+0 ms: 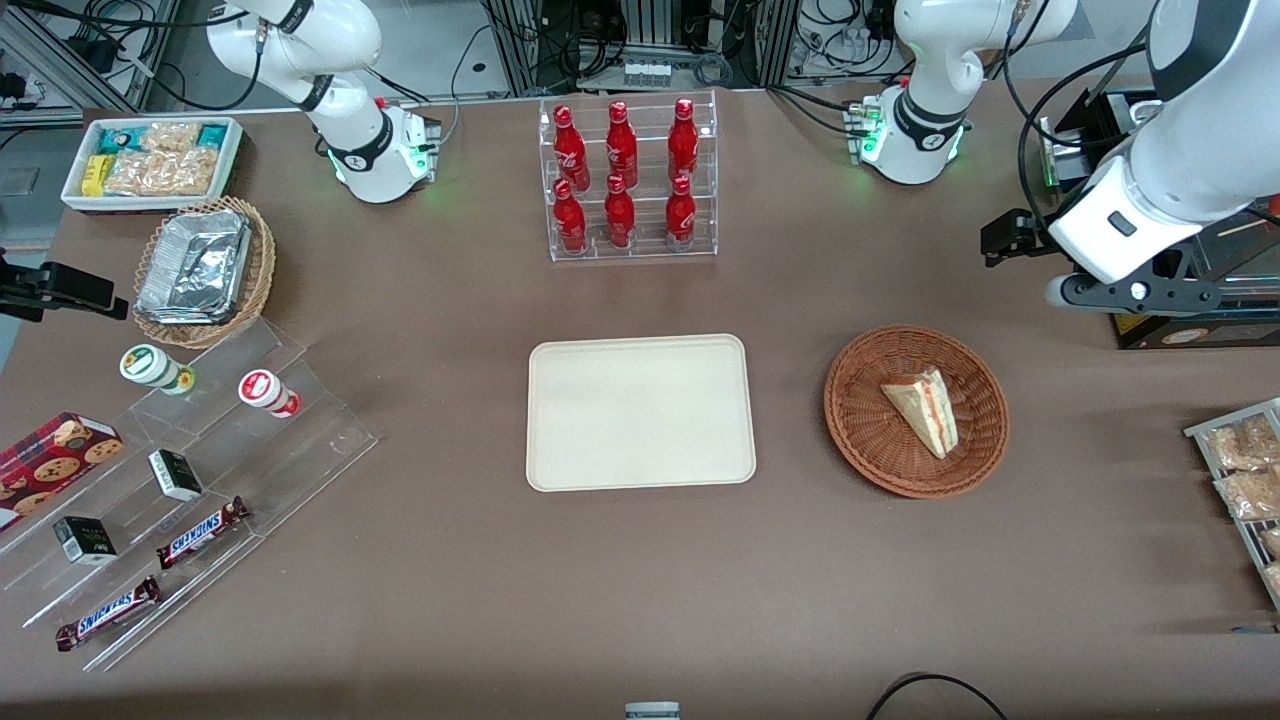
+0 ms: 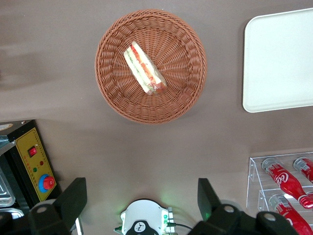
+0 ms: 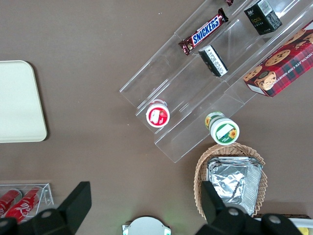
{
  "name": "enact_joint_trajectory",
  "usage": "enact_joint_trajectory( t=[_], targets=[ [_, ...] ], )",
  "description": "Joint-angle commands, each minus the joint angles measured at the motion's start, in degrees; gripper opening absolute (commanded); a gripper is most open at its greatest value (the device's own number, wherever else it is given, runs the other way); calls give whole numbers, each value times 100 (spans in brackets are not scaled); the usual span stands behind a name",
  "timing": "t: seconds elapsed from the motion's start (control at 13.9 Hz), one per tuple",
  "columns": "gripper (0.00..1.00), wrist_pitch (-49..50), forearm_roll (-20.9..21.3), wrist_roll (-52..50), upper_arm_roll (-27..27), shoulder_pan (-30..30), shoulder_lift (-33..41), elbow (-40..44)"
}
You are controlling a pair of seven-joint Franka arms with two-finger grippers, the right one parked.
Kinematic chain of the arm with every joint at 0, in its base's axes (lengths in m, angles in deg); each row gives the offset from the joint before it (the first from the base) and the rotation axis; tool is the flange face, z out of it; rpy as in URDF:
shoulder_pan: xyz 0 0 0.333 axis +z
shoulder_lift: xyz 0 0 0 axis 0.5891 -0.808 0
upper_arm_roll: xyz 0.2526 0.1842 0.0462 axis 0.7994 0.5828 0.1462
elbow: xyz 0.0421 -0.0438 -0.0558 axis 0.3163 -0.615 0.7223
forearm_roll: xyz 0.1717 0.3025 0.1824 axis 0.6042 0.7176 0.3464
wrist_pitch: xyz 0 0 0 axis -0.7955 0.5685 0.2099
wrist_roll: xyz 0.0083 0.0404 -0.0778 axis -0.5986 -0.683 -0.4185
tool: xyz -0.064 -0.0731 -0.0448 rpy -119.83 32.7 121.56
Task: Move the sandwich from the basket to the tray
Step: 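Move the left gripper over the sandwich in the wicker basket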
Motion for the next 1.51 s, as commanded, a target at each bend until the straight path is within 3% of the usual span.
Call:
enact_joint_trajectory(
  t=[0.0, 0.5, 1.44],
  targets=[
    [100, 68, -45, 124, 6, 65, -57, 149],
    [100, -432, -27, -34, -20, 12, -373, -157],
    [100, -4069, 96, -104, 41, 65, -110, -3285]
  ],
)
